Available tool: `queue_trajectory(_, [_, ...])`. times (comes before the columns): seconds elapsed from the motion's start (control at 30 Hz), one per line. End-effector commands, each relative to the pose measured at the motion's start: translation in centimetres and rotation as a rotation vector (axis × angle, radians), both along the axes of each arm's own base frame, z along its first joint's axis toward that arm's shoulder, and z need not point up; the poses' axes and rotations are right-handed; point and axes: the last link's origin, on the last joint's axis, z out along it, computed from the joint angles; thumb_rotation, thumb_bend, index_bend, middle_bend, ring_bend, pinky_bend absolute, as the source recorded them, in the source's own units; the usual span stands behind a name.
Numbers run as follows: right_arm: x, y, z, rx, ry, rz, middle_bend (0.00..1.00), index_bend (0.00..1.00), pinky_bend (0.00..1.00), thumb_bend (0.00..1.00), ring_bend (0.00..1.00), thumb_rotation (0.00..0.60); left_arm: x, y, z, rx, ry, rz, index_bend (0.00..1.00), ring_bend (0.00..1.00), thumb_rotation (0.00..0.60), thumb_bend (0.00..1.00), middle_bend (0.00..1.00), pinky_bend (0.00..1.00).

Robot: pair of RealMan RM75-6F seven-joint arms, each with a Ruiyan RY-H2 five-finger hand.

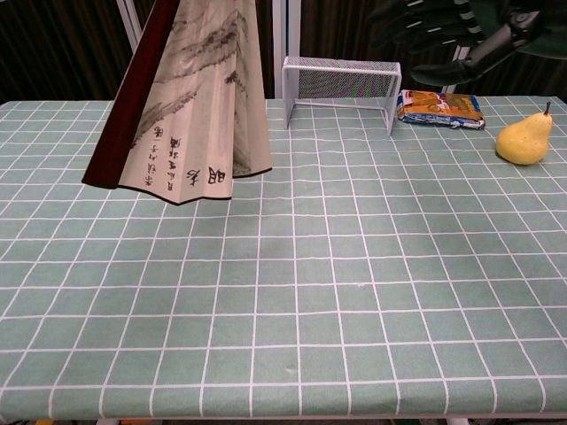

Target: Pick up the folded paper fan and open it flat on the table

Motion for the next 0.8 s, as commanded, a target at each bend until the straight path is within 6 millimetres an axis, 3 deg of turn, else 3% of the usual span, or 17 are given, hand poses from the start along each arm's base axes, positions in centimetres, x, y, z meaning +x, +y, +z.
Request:
queue_trajectory(0.03, [1.2, -0.3, -1.0, 0.035, -0.029, -0.009, 0.14, 0.12, 0.0, 0.33, 0.0, 0.6, 0.4, -0.3, 0.2, 0.005, -0.018, -0.01, 0.68, 0.53, 0.6, 0.35, 0.66, 0.55])
queue_trajectory(0.7, [6.1, -1.2, -3.4, 0.15, -0.049, 0.016, 0.17, 0.2, 0.0, 0.33, 0.0, 0.6, 4.1, -1.4, 0.9, -0.021, -0.115, -0.106, 0.68, 0.54, 0.6, 0.35, 0.66, 0.55])
queue_trajectory(0.8, [6.5, -1.3, -3.6, 0.171, -0.054, 0.011, 0.17, 0.22, 0.0, 0.34, 0.0, 0.6, 4.2, -0.7, 1.2, -0.035, -0.144, -0.094, 0.68, 0.54, 0.6, 0.35, 0.66, 0.55])
